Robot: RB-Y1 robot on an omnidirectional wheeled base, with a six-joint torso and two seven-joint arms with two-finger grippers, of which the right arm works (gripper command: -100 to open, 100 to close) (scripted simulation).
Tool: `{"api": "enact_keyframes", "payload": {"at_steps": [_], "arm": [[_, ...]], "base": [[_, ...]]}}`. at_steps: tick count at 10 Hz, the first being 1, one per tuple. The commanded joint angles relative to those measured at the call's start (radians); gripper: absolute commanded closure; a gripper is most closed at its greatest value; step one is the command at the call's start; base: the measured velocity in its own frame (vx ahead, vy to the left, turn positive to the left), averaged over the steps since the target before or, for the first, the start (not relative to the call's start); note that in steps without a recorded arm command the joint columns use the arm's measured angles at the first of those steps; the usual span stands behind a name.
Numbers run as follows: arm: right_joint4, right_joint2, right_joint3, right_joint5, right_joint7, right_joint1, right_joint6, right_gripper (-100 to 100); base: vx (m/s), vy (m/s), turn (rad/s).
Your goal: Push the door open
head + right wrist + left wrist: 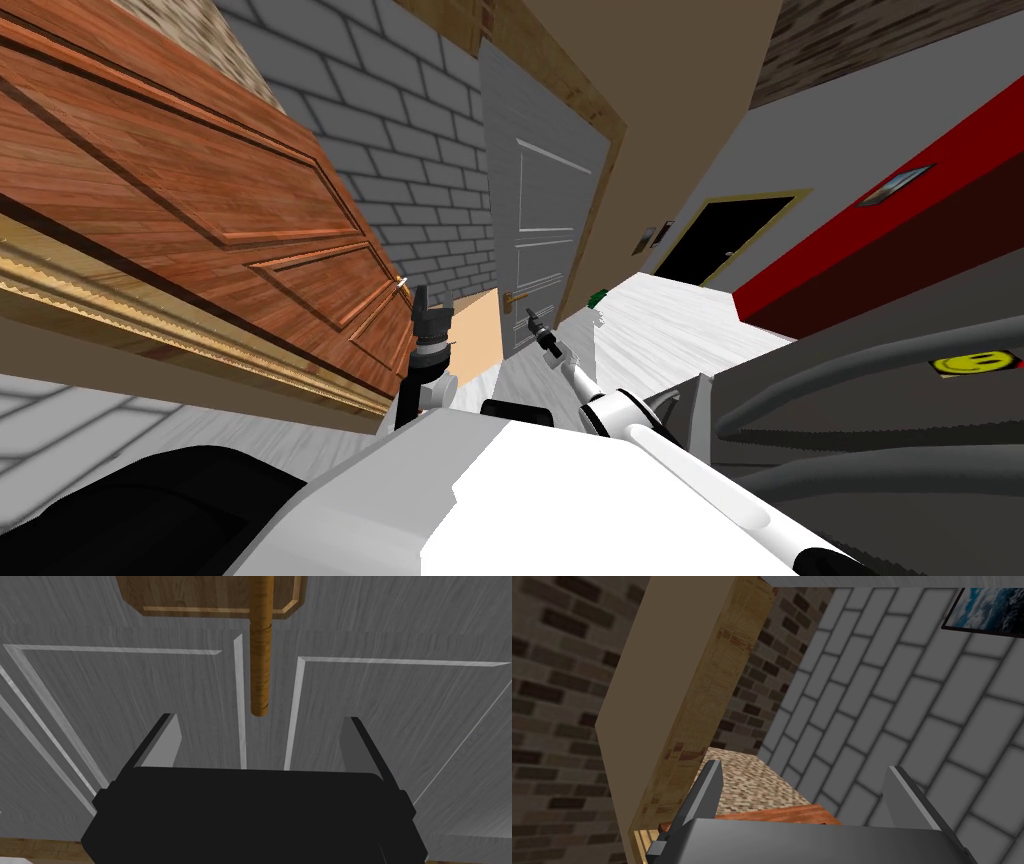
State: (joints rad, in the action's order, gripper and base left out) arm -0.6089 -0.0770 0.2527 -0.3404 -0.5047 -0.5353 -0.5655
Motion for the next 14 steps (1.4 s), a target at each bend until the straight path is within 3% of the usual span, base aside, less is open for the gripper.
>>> {"api": "enact_keyframes", "payload": {"at_steps": [1, 11, 12, 14], "arm": [[0.001, -0.003, 0.016, -0.008, -0.019, -0.002, -0.007, -100], [0.001, -0.003, 0.020, -0.010, -0.024, -0.002, -0.009, -100], [0.001, -0.006, 0.037, -0.019, -0.045, -0.004, -0.018, -100], [0.001, -0.006, 0.037, -0.019, -0.045, -0.004, -0.018, -100]], "base": [[0.042, -0.001, -0.081], [0.003, 0.000, -0.005], [0.035, -0.008, -0.085], [0.037, 0.013, -0.040]]}}
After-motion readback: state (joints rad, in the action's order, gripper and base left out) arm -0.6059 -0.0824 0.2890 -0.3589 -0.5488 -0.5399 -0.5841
